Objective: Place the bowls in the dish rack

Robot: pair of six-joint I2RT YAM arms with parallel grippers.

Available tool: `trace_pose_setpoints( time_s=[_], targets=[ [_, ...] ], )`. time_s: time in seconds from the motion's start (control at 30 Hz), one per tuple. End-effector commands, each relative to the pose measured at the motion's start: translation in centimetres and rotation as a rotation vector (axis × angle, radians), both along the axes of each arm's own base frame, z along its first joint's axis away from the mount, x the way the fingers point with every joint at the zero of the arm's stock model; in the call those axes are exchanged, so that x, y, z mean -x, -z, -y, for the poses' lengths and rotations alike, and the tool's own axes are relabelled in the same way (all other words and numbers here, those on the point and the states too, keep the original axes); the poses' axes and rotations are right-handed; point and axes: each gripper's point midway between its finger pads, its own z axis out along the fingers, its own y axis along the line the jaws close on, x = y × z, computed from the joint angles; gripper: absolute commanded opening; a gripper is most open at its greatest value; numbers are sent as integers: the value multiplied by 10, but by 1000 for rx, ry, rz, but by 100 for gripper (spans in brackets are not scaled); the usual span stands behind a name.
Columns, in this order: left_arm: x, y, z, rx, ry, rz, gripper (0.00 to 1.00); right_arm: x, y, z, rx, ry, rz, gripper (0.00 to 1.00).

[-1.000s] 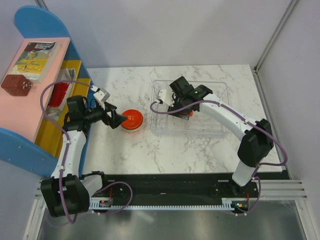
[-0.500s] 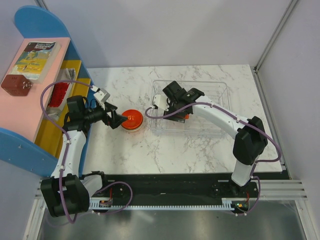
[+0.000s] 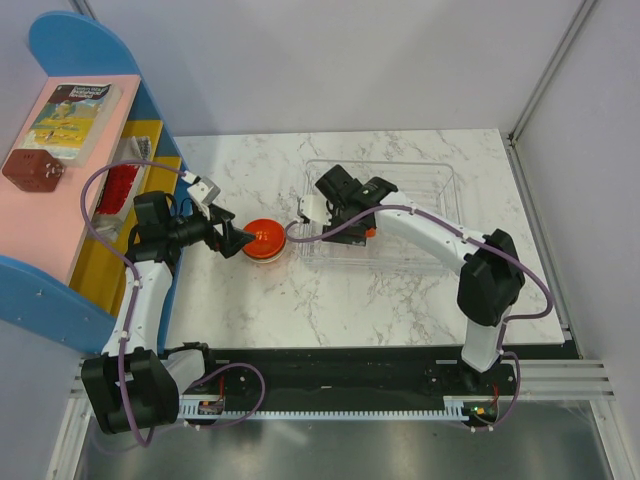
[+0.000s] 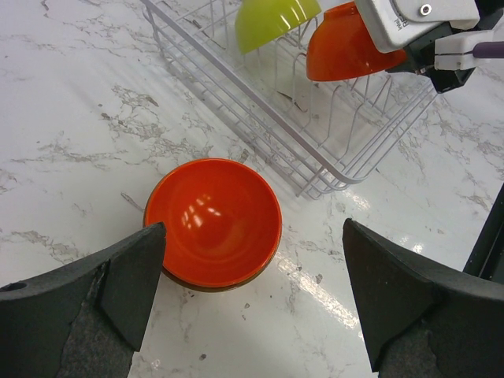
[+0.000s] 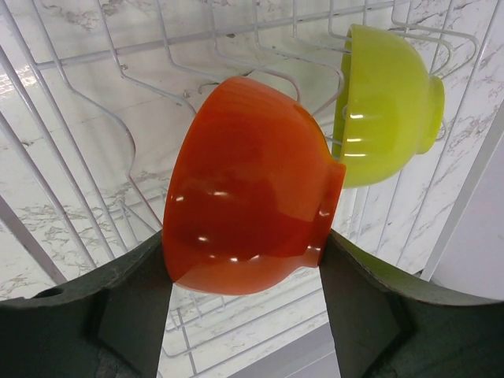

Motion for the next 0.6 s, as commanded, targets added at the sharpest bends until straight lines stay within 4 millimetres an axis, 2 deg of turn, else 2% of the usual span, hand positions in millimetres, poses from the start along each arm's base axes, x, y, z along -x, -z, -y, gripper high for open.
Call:
trace_pose_setpoints(
  time_s=[0.0,0.57],
  targets=[
    [0,-3,0,-8,25,46,100,-4,18,-8,25,-44,-42,0],
    [0,-3,0,-5,31,49,100,8,43,-13,62,-95,-174,0]
  ],
)
